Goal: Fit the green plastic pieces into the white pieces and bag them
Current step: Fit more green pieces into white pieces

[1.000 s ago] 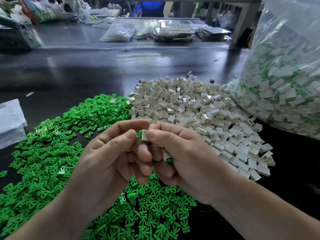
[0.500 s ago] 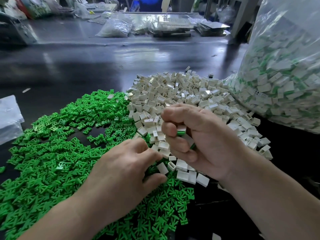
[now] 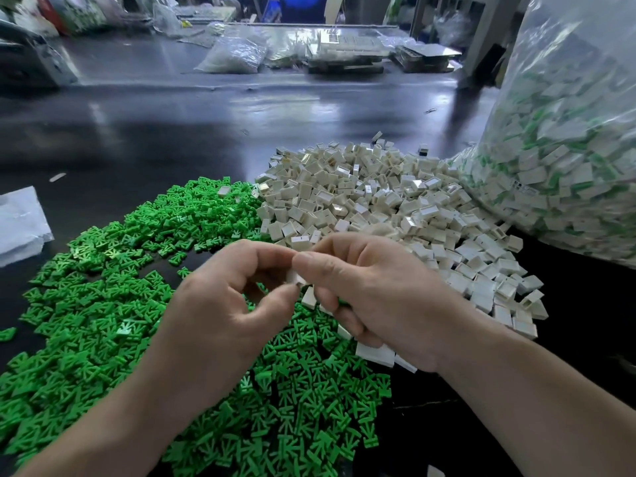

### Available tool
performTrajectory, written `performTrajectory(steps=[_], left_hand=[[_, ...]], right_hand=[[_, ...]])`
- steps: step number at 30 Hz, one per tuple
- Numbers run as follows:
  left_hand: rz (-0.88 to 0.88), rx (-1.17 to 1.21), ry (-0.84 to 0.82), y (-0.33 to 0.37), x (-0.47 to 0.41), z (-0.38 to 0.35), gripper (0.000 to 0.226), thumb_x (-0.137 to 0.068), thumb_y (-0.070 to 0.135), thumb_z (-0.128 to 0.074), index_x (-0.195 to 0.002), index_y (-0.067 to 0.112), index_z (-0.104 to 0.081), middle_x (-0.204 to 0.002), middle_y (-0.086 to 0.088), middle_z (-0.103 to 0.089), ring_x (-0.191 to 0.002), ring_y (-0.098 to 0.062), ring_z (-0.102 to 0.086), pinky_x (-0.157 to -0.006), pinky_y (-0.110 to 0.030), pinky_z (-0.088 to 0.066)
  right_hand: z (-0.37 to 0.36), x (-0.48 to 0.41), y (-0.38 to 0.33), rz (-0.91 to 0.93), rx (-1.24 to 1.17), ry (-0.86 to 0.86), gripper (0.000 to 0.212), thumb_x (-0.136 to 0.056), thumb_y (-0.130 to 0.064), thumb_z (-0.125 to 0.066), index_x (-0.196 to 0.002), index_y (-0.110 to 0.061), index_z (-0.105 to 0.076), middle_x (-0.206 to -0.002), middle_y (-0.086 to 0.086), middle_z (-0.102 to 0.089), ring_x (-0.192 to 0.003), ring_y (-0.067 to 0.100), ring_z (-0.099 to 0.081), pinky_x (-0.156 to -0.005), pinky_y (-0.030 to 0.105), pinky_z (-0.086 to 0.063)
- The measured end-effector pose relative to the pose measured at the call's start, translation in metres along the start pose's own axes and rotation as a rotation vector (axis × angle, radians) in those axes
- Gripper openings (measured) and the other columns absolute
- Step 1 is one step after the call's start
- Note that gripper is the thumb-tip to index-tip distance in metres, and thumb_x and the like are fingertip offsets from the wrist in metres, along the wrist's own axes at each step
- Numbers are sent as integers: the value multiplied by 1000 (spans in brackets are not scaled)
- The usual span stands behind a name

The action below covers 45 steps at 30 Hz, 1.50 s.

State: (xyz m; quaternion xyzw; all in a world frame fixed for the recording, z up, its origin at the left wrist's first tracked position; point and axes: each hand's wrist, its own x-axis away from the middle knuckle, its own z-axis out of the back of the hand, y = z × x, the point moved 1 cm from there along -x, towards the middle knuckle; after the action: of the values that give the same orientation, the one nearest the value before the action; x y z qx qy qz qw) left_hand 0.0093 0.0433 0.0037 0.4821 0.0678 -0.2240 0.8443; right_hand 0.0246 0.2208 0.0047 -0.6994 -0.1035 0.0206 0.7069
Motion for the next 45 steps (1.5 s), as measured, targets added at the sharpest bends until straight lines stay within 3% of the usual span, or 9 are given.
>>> performTrajectory(steps=[9, 13, 15, 21, 30, 34, 38, 42, 45], left_hand=[[-200, -2, -20, 6, -1, 1, 27, -82, 25, -68, -109, 29, -70, -94, 8, -66, -86, -13, -65, -71, -9, -45], [-46, 2, -64, -2, -4, 14, 18, -83, 48, -71, -99, 42, -66, -84, 12, -67, -69, -7, -64, -53, -10, -47], [-4, -138, -236, -10, -6, 23, 27, -76, 67, -64, -90, 43, -63, -83, 19, -66, -66, -4, -63, -50, -14, -48], [-89, -656, -539, -26, -4, 30, 67, -49, 103, -28, -91, 55, -48, -108, 45, -42, -94, 17, -44, -53, -17, -38], [-235, -672, -544, -18, -2, 20, 47, -68, 84, -30, -96, 52, -50, -83, 30, -51, -75, 5, -47, -63, -14, -33], [-326, -620, -526, -16, -3, 19, 19, -82, 58, -56, -85, 39, -60, -77, 23, -53, -66, 0, -52, -55, -21, -44], [-337, -592, -416, -18, -4, 16, 11, -80, 33, -76, -84, 33, -66, -77, 19, -57, -63, -5, -56, -53, -24, -47], [-70, -262, -198, -20, -7, 17, 13, -79, 41, -69, -91, 38, -73, -85, 21, -66, -76, 0, -64, -65, -13, -48], [145, 129, -79, -16, -8, 17, 17, -71, 39, -66, -85, 38, -75, -77, 11, -73, -69, -2, -69, -58, -7, -48]], right_hand=[[-3, 2, -3, -116, -242, -179, 29, -93, -30, -63, -108, -6, -68, -66, -2, -53, -43, 7, -41, -35, 13, -30], [3, 1, -6, -99, -303, -116, 19, -88, -32, -72, -85, -17, -60, -68, 0, -54, -42, 7, -41, -34, 14, -30], [7, -1, -8, -80, -338, -74, 21, -81, -38, -72, -72, -24, -60, -66, 0, -53, -41, 8, -40, -34, 14, -30], [10, -4, -5, -36, -306, -45, 23, -76, -40, -76, -72, -22, -61, -61, -1, -51, -37, 8, -35, -34, 13, -27], [8, -5, -2, -70, -341, -22, 21, -87, -33, -69, -87, -14, -61, -63, 1, -55, -39, 8, -40, -33, 16, -30], [7, -6, -2, -77, -315, -4, 31, -79, -38, -70, -93, -13, -59, -61, 0, -56, -37, 7, -40, -32, 14, -29], [8, -7, -1, -100, -313, 19, 14, -95, -24, -64, -91, -12, -59, -66, 4, -60, -38, 8, -42, -32, 15, -29], [7, -7, 0, -111, -276, 22, 7, -101, -13, -56, -105, -9, -60, -78, 8, -69, -43, 10, -44, -34, 16, -30], [6, -6, 0, -86, -214, -6, 7, -101, -17, -58, -101, -11, -62, -81, 8, -71, -43, 10, -45, -34, 17, -32]])
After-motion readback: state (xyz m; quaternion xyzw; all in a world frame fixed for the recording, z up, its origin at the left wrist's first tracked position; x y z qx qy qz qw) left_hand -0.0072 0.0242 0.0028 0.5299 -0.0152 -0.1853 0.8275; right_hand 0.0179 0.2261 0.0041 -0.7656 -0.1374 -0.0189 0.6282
